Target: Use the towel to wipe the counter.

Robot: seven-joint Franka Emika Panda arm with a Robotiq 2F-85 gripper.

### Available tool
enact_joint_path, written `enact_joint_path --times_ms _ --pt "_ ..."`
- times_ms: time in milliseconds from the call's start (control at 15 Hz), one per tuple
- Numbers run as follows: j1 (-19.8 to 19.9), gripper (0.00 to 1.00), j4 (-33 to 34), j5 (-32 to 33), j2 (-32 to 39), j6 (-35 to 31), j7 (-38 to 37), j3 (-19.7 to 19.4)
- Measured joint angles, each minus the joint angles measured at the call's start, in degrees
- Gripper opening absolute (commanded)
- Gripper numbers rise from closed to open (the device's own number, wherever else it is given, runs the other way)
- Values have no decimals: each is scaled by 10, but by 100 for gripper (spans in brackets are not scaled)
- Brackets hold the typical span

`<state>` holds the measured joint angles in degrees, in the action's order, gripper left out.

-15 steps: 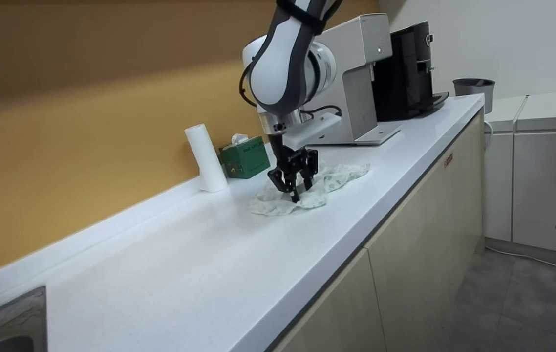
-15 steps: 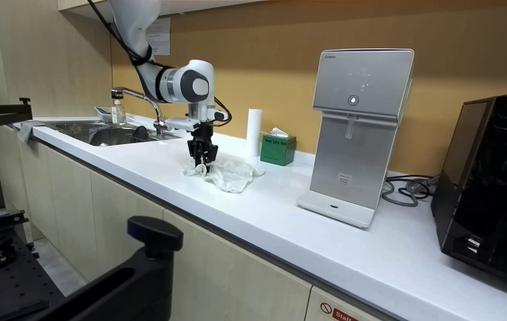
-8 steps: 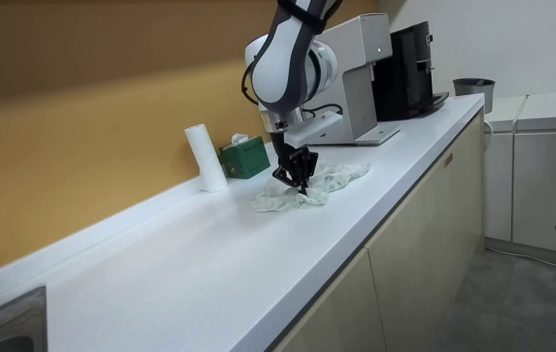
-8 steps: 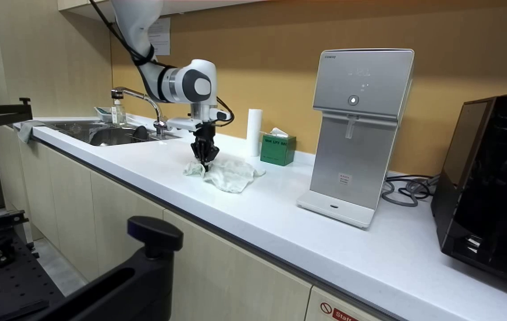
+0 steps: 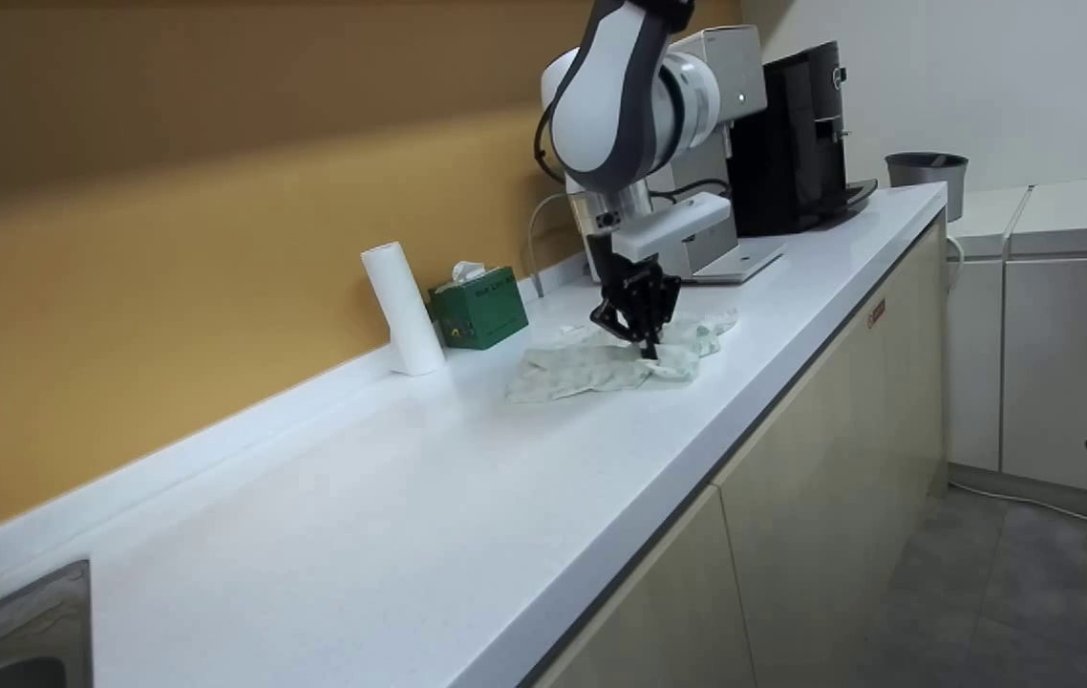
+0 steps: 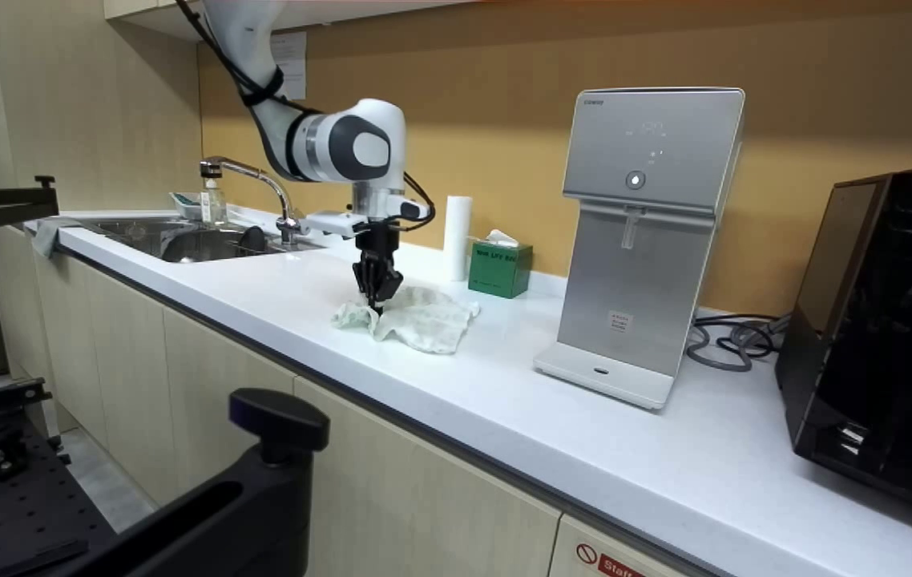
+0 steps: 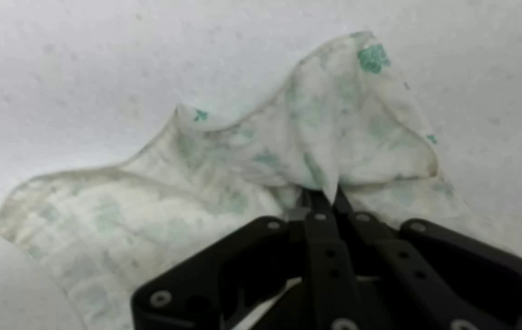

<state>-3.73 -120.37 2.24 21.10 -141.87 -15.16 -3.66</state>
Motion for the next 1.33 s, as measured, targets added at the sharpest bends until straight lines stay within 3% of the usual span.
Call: enact_joint_path --times_ms 400,600,933,1333 --pt "13 1 -122 6 -111 0 -26 -28" --pt "17 1 -152 10 -141 -2 -36 -27" --pt "16 1 -158 11 -125 -39 -62 -16" --pt "-4 1 -155 38 -71 -158 -118 -19"
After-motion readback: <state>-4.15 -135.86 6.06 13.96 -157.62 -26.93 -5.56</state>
